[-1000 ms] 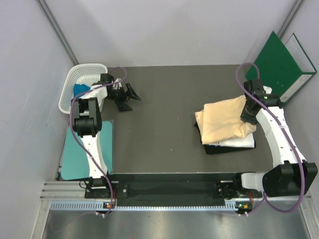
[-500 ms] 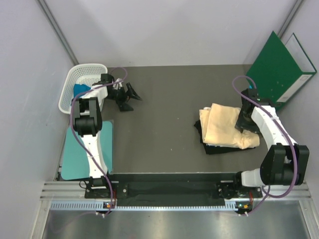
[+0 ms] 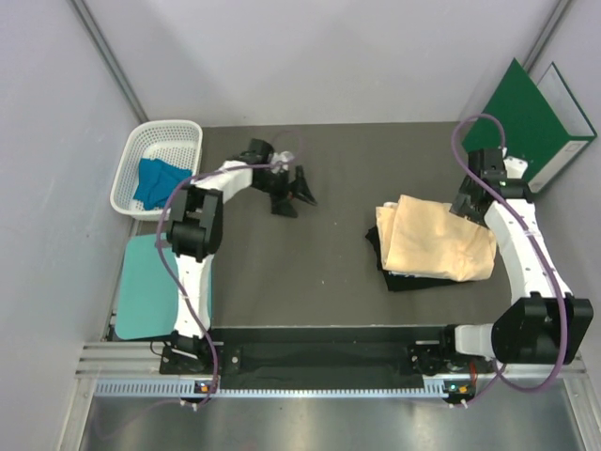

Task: Fold and stack the t-shirts
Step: Smooth out wrinkles on the folded tshirt

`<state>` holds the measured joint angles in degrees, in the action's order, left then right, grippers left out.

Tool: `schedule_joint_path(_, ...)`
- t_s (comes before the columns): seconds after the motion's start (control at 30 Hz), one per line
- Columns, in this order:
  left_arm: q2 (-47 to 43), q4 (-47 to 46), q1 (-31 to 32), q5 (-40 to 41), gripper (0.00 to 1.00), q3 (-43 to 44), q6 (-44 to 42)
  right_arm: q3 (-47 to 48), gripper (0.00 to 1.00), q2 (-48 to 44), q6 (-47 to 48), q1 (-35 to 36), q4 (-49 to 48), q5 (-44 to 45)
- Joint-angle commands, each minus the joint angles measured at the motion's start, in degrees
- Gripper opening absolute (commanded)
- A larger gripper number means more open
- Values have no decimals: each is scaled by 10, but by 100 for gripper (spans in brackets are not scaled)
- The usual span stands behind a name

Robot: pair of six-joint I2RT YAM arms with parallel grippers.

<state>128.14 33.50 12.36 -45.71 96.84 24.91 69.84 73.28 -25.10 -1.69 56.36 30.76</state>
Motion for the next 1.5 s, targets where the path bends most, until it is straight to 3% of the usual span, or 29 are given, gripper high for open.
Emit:
schedule_joint_path(0.0,6,-12,84,-39,99,61,-31,-18,100,39,12,-9,-60,-44)
schedule_joint_path(0.17,6,-9,134,-59,99,123,-14,-34,100,63,16,-31,-99,-104)
schedule_joint_path(0.4,-11,-127,195,-67,96,136,106,-38,100,64,25,-53,-114,-161)
schedule_joint_path(0.6,18,-211,249,-77,80,171,195,-42,100,12,42,-93,-119,-222)
schedule_joint_path(0.87,23,-222,301,-42,77,186,212,-43,100,-31,57,-117,-112,-256)
schedule_joint_path(1.27,14,-157,310,65,80,187,134,-37,100,-46,73,-147,-107,-282)
schedule_joint_path(1.47,53,-161,311,51,78,204,144,-52,100,-48,73,-147,-116,-290)
